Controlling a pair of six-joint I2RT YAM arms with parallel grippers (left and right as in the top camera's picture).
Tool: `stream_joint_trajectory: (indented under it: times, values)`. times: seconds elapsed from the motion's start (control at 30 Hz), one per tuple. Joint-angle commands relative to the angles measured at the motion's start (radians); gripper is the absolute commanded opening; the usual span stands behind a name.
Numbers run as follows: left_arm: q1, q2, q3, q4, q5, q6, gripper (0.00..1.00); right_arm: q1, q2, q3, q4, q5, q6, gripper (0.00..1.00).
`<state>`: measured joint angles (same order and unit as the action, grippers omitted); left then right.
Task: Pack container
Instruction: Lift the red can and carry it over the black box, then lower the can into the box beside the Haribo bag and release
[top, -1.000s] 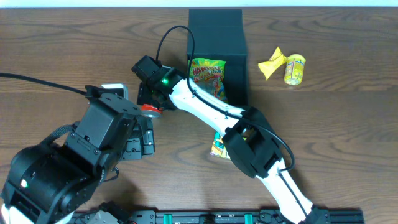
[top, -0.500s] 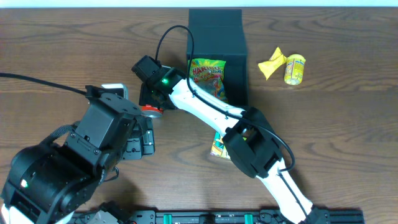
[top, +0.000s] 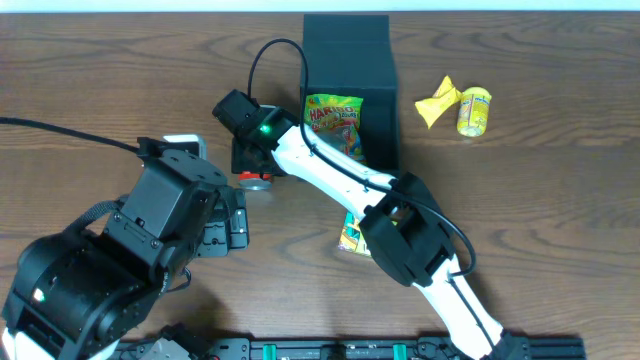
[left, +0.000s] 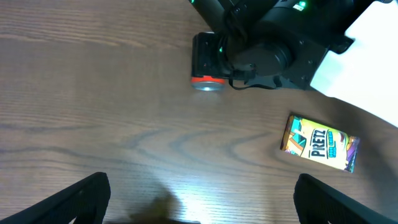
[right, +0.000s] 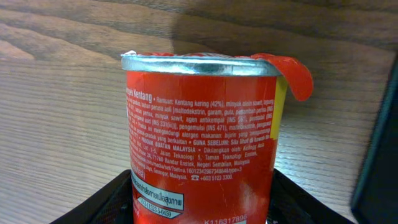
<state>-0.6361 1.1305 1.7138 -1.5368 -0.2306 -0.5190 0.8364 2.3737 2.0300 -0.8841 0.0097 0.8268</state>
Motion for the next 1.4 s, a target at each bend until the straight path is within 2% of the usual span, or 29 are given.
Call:
stream_joint_trajectory:
  times: [0.0,0.17,0.57,1.13,1.37]
  values:
    - [0.001,0.000,0.010,0.000,0.003,0.010,0.96,0.006,-0.066,0.004,-0.016,0.063,-0.062,0.54]
    - [0.001,0.000,0.010,0.000,0.003,0.010,0.95,0.004,-0.125,0.004,-0.055,0.133,-0.079,0.55]
    - [0.001,0.000,0.010,0.000,0.003,0.010,0.95,-0.032,-0.232,0.004,-0.109,0.161,-0.130,0.56]
    - [0.001,0.000,0.010,0.000,0.003,0.010,0.95,-0.134,-0.376,0.002,-0.384,0.301,-0.156,0.57]
    - [0.001,0.000,0.010,0.000,0.003,0.010,0.95,-0.193,-0.416,-0.068,-0.406,0.301,-0.163,0.59]
